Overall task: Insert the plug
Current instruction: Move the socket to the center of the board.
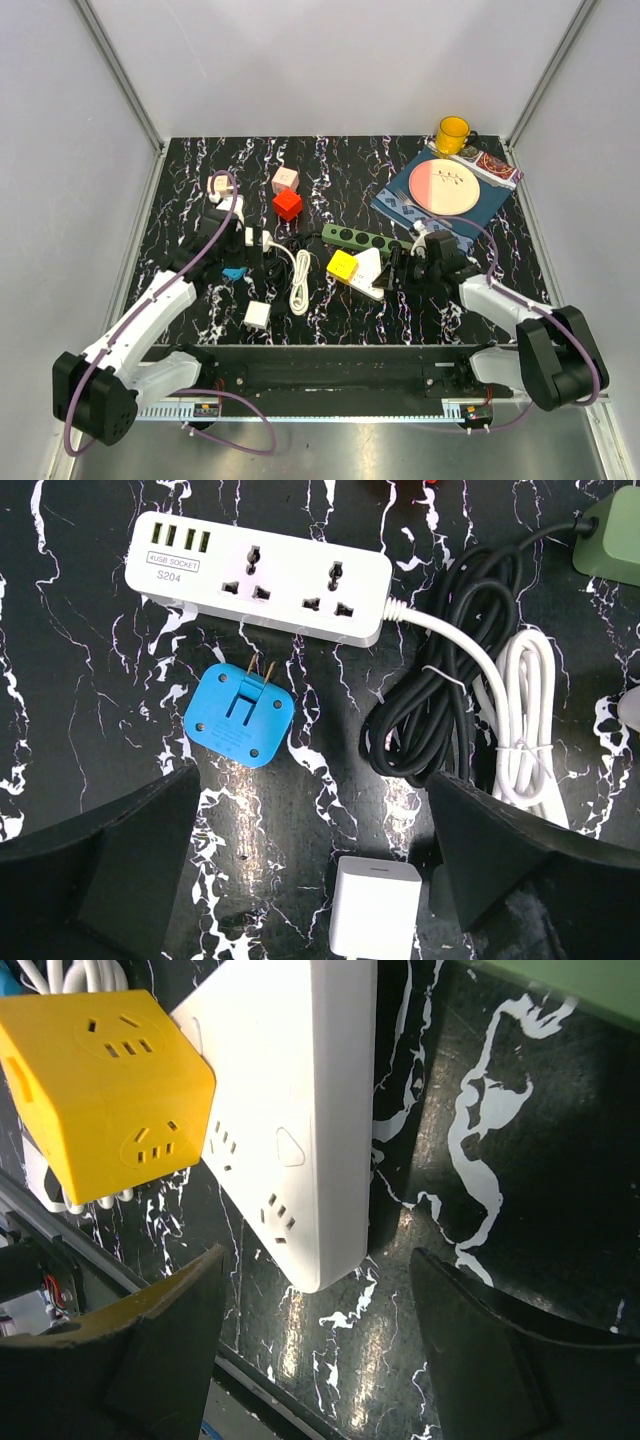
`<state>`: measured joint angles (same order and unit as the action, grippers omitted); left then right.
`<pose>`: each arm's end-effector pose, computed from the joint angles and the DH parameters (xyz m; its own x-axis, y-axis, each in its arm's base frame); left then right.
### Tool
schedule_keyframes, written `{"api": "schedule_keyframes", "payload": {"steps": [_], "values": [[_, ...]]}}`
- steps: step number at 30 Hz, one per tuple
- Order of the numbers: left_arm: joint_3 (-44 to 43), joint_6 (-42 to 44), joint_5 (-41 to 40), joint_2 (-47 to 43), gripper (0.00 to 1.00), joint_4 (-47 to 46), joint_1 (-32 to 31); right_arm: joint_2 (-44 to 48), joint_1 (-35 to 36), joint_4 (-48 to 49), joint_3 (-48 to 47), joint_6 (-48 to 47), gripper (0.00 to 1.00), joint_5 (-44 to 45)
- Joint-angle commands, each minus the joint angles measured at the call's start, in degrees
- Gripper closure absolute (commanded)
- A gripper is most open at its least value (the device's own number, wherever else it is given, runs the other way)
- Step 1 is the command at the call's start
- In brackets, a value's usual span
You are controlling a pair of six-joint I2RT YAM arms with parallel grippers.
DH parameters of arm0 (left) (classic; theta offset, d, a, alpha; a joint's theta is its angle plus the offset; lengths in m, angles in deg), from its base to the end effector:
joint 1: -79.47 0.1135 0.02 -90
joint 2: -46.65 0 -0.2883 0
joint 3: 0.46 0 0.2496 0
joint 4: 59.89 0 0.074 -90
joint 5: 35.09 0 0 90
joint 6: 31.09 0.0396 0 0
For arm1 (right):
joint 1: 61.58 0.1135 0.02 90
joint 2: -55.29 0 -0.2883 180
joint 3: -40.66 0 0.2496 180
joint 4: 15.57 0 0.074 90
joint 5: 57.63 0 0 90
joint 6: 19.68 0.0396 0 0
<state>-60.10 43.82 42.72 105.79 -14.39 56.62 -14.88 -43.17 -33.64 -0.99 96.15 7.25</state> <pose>0.1888 -0.0705 0.2835 -0.6921 0.0155 -0.7216 0.0640 0.9972 -0.0399 0.2006 0.0845 0.1857 -0.8656 0.1277 -0.4842 -0.2062 0.7903 0.5770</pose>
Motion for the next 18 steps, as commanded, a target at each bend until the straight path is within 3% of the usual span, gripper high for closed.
{"api": "schedule_keyframes", "payload": {"steps": [1,18], "values": [[-2.0,3.3,2.2,-0.6,0.01,-2.3,0.6,-2.9,1.9,2.3,-3.3,-0.7,0.23,2.0],[-0.7,3.7,1.0,-3.0,0.01,-1.4,0.6,-15.2,12.5,8.9,-11.1,2.9,0.26,6.7]]}}
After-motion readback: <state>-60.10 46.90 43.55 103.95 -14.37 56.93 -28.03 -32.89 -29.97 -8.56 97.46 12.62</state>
